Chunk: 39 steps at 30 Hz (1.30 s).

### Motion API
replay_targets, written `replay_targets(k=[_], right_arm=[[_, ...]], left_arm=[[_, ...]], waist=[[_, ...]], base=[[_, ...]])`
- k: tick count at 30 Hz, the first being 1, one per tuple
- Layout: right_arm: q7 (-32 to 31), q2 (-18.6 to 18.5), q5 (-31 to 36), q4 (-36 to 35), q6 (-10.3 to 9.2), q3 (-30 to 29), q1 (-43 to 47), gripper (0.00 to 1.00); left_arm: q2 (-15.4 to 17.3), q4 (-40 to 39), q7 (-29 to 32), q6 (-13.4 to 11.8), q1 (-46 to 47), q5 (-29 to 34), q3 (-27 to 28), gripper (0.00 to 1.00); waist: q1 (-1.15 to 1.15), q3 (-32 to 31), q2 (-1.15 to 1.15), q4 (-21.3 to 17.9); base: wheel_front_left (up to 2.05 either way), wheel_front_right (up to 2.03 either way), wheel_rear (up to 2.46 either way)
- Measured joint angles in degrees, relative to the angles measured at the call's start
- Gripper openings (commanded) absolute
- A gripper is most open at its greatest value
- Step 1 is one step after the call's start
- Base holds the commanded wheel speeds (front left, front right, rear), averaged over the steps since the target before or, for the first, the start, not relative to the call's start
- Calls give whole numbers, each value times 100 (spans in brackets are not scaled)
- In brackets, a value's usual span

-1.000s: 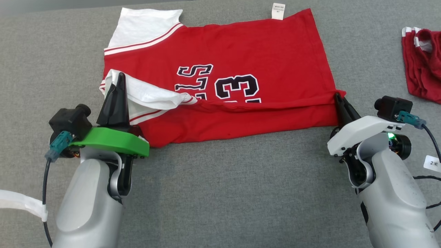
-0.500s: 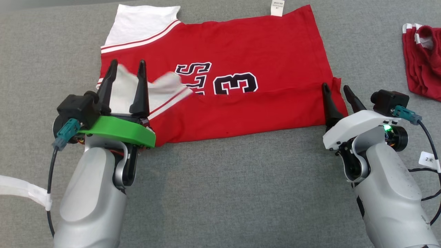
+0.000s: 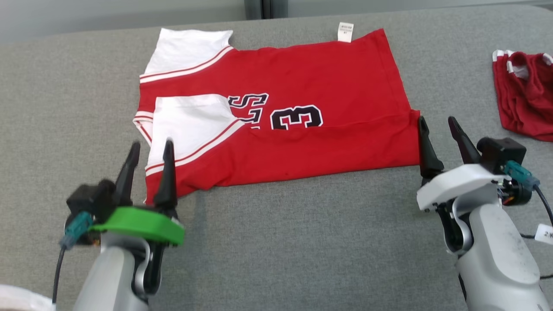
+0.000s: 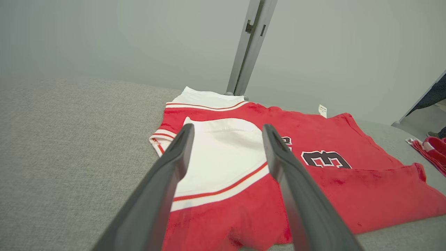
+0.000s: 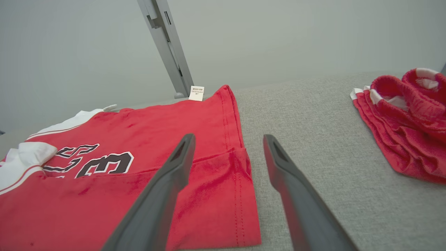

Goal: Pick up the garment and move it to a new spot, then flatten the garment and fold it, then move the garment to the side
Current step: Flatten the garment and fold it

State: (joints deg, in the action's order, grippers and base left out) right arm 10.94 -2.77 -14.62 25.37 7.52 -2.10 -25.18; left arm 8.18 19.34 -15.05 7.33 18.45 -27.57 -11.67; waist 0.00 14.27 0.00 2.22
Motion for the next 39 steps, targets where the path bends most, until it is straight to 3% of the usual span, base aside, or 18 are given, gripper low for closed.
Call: replay_targets(k=[11,20,27,28,29,30,33,35,39], right_arm=[[-332,-1,112,-586,0,-118,821,100],[-576,-1,196,-860,0,-85,924,100],[-697,-1,282,-962,0,-108,875,100],[-706,-1,301,-960,0,-114,858,100],[-723,-1,321,-949,0,-123,825,100],[-747,-1,333,-926,0,-130,788,100],[-840,-1,389,-746,0,-136,699,100],[-899,-3,436,-565,0,-164,614,100],[-953,-1,519,-124,0,-152,401,100]], left_arm=[[29,493,884,-23,-912,-827,143,100],[-111,865,1295,-23,-723,-1401,288,100],[-153,1010,1247,-19,-336,-1759,424,100],[-152,1020,1235,-18,-300,-1789,428,84],[-149,1021,1184,-8,-261,-1822,436,48],[-149,1016,1134,-7,-229,-1847,446,37],[-149,964,1032,-4,-182,-1952,458,30],[-144,910,967,-4,-136,-1983,444,0],[-110,882,866,-2,-105,-1992,366,0]], waist=[[0,-481,0,64],[0,-397,0,-76],[0,-219,0,-202],[0,-199,0,-213],[0,-172,0,-224],[0,-149,0,-233],[0,-95,0,-243],[0,-64,0,-226],[0,-18,0,-175]], base=[[0,0,0],[0,0,0],[0,0,0],[0,0,0],[0,0,0],[0,0,0],[0,0,0],[0,0,0],[0,0,0]])
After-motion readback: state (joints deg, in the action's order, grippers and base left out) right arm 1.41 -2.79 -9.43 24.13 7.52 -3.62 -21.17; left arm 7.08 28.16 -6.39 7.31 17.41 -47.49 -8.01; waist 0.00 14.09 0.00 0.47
